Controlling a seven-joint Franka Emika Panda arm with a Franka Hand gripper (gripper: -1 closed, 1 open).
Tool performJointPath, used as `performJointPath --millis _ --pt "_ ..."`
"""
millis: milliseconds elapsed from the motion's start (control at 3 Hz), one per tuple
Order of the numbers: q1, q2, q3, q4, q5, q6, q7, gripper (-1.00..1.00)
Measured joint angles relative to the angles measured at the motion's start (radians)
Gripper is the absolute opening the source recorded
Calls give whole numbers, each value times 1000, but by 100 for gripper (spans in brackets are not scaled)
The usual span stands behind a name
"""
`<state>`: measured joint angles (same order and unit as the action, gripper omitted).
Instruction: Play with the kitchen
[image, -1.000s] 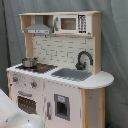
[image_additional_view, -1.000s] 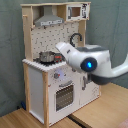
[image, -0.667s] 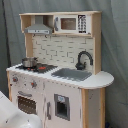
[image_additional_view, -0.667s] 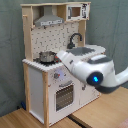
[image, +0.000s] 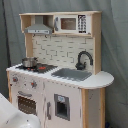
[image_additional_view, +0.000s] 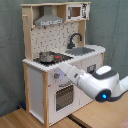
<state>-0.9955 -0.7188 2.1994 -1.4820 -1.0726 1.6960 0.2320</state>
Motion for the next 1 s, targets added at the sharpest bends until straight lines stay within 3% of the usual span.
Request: performJointPath --millis 1000 --pt "67 31 -10 -257 -223 93 15 100"
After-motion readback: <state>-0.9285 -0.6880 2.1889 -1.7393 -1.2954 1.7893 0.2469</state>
